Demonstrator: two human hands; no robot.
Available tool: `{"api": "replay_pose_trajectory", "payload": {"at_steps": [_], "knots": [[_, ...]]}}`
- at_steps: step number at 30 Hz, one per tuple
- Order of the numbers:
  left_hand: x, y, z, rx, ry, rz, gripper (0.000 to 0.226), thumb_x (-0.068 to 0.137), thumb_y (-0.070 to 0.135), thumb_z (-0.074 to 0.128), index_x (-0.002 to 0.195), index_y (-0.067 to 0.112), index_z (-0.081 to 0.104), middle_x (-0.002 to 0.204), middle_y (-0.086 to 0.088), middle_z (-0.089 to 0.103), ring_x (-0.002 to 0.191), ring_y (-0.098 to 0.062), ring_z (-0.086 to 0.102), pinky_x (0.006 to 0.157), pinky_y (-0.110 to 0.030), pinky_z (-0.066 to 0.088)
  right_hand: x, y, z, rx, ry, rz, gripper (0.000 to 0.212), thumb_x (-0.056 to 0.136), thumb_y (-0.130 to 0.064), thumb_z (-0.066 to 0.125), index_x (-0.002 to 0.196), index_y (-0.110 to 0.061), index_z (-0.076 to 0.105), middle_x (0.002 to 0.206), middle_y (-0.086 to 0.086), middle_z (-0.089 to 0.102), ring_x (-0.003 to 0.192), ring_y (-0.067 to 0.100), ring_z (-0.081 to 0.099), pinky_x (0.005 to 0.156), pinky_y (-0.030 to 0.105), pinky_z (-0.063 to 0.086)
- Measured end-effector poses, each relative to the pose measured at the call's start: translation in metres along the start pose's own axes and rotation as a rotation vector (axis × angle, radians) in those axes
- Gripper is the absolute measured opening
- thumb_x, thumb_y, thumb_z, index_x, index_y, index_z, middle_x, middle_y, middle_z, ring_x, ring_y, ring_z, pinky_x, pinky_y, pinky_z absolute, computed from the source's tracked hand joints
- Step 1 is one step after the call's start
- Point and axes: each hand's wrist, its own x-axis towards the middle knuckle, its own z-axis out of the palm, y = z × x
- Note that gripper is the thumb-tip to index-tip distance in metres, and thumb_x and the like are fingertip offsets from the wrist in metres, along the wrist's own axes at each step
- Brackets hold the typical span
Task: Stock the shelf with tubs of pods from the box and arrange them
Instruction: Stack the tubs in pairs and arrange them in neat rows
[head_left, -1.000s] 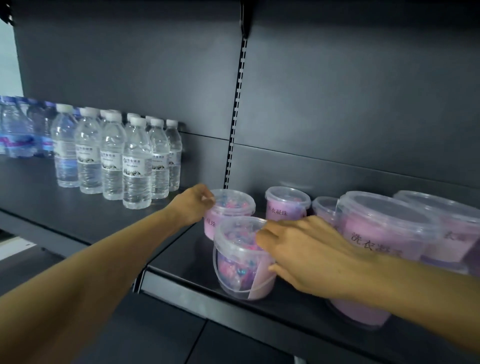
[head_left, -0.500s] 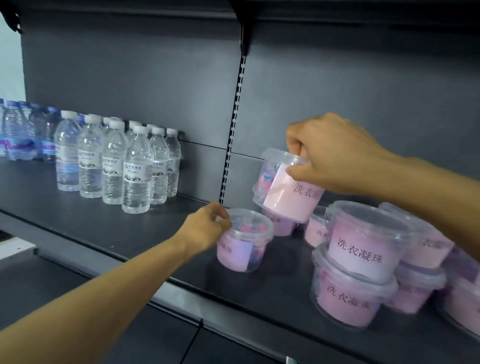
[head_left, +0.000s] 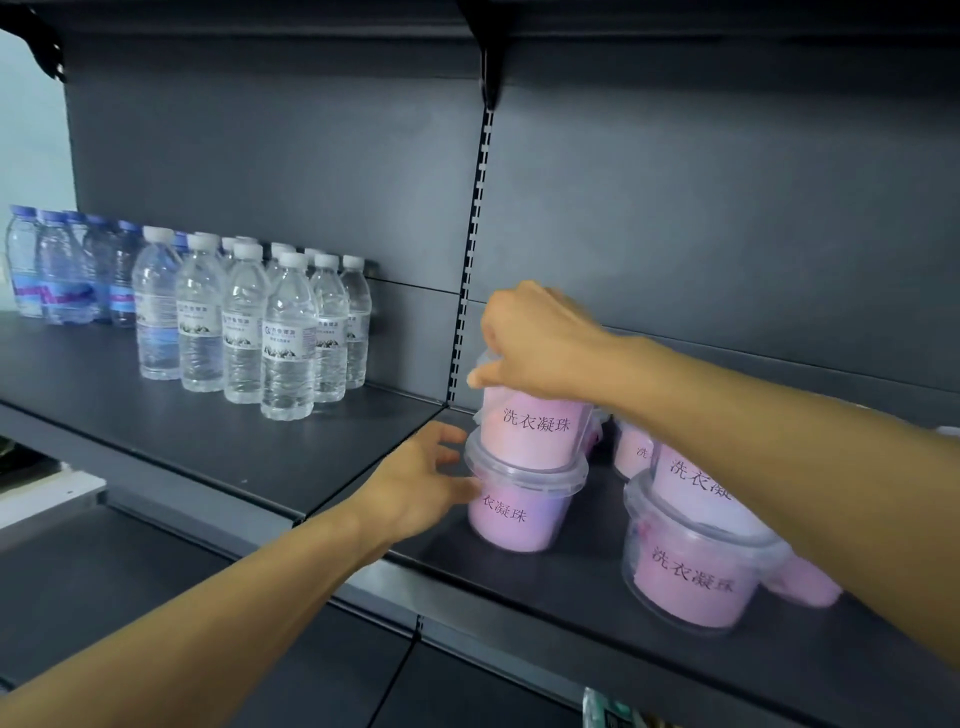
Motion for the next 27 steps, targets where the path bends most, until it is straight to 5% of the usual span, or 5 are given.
{"api": "replay_pose_trajectory", "payload": {"at_steps": [3,7,11,16,27], "knots": [[0.001,0.002,0.006,0.015,0.006,0.032,0.048,0.082,0.011,0.069,0.122,0.022,0.045,0.112,0.0,0.062,0.109,-0.017,0.06,0.094,-0.032,0.048,-0.005,0.026,-0.015,0.075,0.01,-0.013,0.032,0.075,-0.036,0.07,0.078,-0.005,0.063,0.082,0.015,0.063,0.09,0.035,0.06,0.075,0.038,0.052],[0.007,0.001,0.017,0.068,0.013,0.033,0.076,0.072,0.02,0.08,0.134,0.022,0.035,0.116,0.003,0.061,0.108,-0.019,0.06,0.1,-0.04,0.047,-0.028,0.048,-0.028,-0.046,-0.211,-0.034,0.041,0.074,-0.036,0.075,0.109,-0.016,0.063,0.103,0.005,0.063,0.102,0.02,0.053,0.086,0.033,0.046],[0.01,0.004,0.032,0.177,0.083,0.039,0.09,0.07,0.028,0.082,0.141,0.019,0.027,0.132,-0.001,0.052,0.117,-0.02,0.053,0.102,-0.033,0.043,-0.031,0.058,-0.004,-0.024,-0.205,-0.057,0.026,0.076,-0.031,0.075,0.09,-0.018,0.057,0.099,0.003,0.062,0.095,0.022,0.055,0.083,0.037,0.048],[0.016,0.002,0.038,0.179,0.134,0.042,0.093,0.065,0.033,0.085,0.139,0.019,0.031,0.132,-0.003,0.052,0.115,-0.02,0.054,0.1,-0.037,0.045,-0.032,0.06,0.0,-0.101,-0.123,-0.062,0.031,0.077,-0.032,0.074,0.072,-0.022,0.045,0.091,0.005,0.058,0.087,0.03,0.056,0.065,0.031,0.04],[0.022,-0.001,0.041,0.183,0.18,0.066,0.088,0.061,0.04,0.086,0.131,0.024,0.036,0.126,0.001,0.054,0.104,-0.016,0.057,0.089,-0.031,0.048,-0.034,0.059,0.011,-0.127,-0.03,-0.035,0.027,0.079,-0.028,0.072,0.079,-0.012,0.051,0.094,0.013,0.06,0.086,0.035,0.057,0.072,0.038,0.049]]}}
